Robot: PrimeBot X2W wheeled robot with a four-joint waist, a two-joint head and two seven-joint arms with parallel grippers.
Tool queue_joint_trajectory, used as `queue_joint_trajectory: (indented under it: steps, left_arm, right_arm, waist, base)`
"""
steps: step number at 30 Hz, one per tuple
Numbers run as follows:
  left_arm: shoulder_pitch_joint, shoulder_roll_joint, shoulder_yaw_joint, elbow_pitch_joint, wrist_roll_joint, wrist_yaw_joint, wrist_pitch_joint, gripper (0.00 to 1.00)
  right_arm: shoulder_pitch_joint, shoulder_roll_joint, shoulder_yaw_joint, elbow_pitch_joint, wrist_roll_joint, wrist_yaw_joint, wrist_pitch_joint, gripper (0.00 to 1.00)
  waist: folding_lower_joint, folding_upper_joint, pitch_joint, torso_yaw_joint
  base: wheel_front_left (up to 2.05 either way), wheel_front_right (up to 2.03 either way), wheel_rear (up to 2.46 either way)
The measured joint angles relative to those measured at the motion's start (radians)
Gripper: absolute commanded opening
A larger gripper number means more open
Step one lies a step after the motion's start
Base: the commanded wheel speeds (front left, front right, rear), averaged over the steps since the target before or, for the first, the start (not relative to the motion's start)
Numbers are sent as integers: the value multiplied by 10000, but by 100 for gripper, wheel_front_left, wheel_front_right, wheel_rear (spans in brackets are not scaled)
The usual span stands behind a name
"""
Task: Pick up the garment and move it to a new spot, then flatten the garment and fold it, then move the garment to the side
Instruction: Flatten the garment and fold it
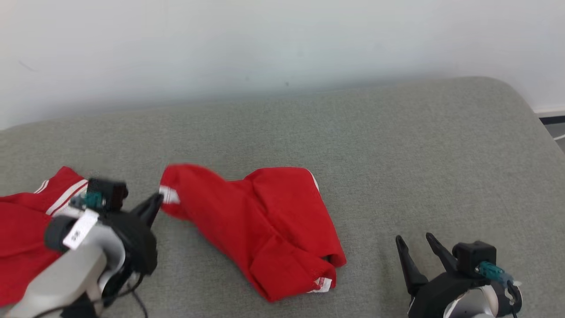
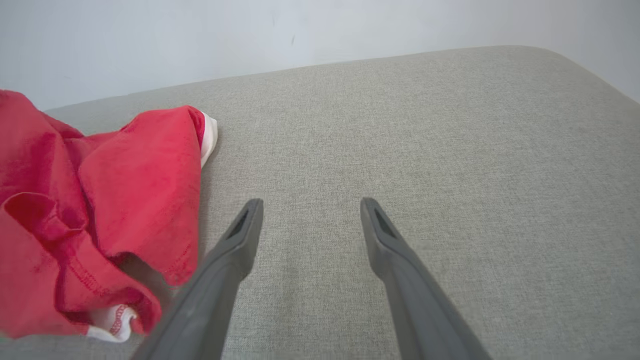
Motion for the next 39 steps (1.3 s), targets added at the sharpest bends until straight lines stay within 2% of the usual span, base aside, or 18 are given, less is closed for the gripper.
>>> queue_joint_trajectory:
  steps: [8,17,19,20,22,25,29,33,37,39]
  left_arm:
    - [2115,665,-384,-75,-221,0,449,0]
    - [3098,207,-372,-702,-692,2,541,0]
    - [3107,198,-364,-765,-679,92,476,60]
    - [3115,203,-339,-782,-679,199,376,100]
    - [3126,280,-324,-867,-650,366,196,100]
    - [3266,454,-186,-1225,-635,616,-230,100]
    - [3538,562,-192,-1847,-303,1014,-468,100]
    - [3674,642,-42,-2516,-140,1383,-616,100]
    - [3650,1137,40,-2853,280,1944,-631,100]
    - [3621,1254,40,-2984,439,1994,-633,100]
  right_arm:
    - [390,48,-12,94,123,-2,-96,100]
    - [502,31,48,98,151,19,-119,100]
    - [500,-6,86,75,150,67,-117,100]
    - [498,-38,140,61,150,111,-111,100]
    - [496,-79,293,8,150,261,-98,100]
    - [514,-176,522,-148,169,663,-59,100]
    - [730,-453,807,-520,146,943,31,100]
    - [1179,-506,1133,-731,109,1151,359,100]
    - [1303,-328,1649,-828,109,1262,769,100]
    - [1279,-207,1726,-704,111,1273,903,100]
  waist:
    - [0,-1,-383,454]
    - [-1,0,-651,837]
    - [0,0,-681,895]
    - [0,-1,-690,914]
    - [0,0,-698,926]
    - [0,0,-707,947]
    - [1,0,-658,1035]
    - [1,0,-584,1154]
    - [1,0,-446,1272]
    - [1,0,-408,1293]
  base:
    - [0,0,0]
    - [0,0,0]
    - [0,0,0]
    - [0,0,0]
    - [0,0,0]
    - [0,0,0]
    - [0,0,0]
    - [0,0,0]
    - [0,0,0]
    - [0,0,0]
